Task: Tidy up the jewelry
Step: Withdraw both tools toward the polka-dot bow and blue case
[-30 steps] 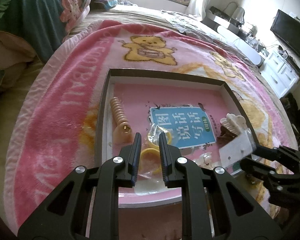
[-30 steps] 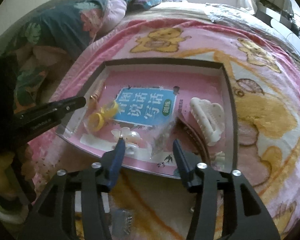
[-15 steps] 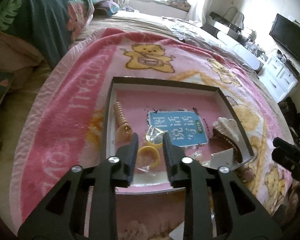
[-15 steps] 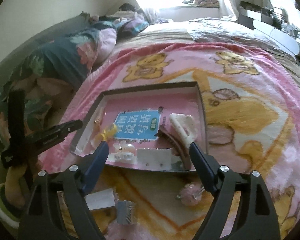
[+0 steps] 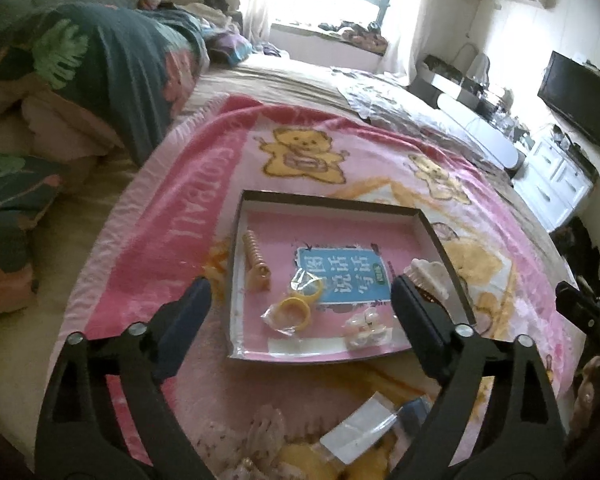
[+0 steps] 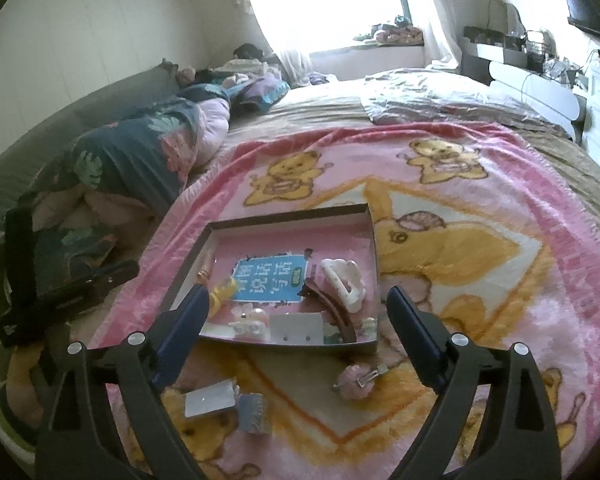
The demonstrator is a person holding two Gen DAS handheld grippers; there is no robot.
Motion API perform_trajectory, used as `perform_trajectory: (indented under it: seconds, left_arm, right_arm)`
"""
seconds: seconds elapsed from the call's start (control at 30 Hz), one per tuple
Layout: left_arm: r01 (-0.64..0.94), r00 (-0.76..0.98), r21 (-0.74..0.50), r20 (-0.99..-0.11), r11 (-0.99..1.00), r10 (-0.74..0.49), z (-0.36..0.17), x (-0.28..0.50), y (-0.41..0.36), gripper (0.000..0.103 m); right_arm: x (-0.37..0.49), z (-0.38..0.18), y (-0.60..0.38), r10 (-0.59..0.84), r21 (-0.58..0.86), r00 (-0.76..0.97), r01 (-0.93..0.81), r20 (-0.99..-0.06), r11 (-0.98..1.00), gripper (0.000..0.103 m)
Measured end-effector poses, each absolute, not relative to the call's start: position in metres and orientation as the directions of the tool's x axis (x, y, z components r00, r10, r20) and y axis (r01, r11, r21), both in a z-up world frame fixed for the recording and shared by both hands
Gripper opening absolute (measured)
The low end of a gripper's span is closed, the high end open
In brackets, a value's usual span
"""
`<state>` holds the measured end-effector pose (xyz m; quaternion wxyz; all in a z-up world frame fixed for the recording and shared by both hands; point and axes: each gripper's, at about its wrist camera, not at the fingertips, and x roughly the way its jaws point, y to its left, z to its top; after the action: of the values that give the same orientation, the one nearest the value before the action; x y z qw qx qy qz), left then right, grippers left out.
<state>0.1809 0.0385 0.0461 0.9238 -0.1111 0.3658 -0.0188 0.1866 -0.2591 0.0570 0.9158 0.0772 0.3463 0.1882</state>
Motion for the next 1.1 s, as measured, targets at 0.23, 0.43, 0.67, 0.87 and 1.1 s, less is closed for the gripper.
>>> perform_trajectory:
  seconds: [0.23, 0.43, 0.67, 0.87, 1.1]
  left_arm:
    - [-0.052, 0.758, -0.224, -0.643, 0.973, -0.108, 0.063, 0.154, 0.04, 0.091]
    - [-0.035, 0.774, -0.225, -0.623, 0.974, -0.116, 0.072, 0.135, 0.035, 0.091]
    - [-0.01, 0.784, -0.213, -0.608, 0.977, -0.124, 0.077, 0.113, 0.026, 0.092]
    - [-0.001, 0.781, -0.192, -0.613, 0.981, -0.119, 0.072, 0.095, 0.022, 0.092]
    - [-0.003, 0.773, -0.184, -0.623, 0.983, -0.114, 0.065, 0.075, 0.022, 0.092]
  right_arm:
    - [0.167, 0.071, -0.267, 0.399, 0.265, 0.716, -0.299, -0.573, 0.917, 0.091]
    - [0.15, 0.082, -0.271, 0.405, 0.258, 0.732, -0.312, -0.548, 0.914, 0.091]
    - [0.13, 0.088, -0.27, 0.416, 0.245, 0.737, -0.336, -0.532, 0.909, 0.091]
    - [0.114, 0.088, -0.265, 0.423, 0.232, 0.735, -0.354, -0.531, 0.906, 0.091]
    - [0.095, 0.084, -0.259, 0.433, 0.219, 0.723, -0.376, -0.538, 0.9, 0.091]
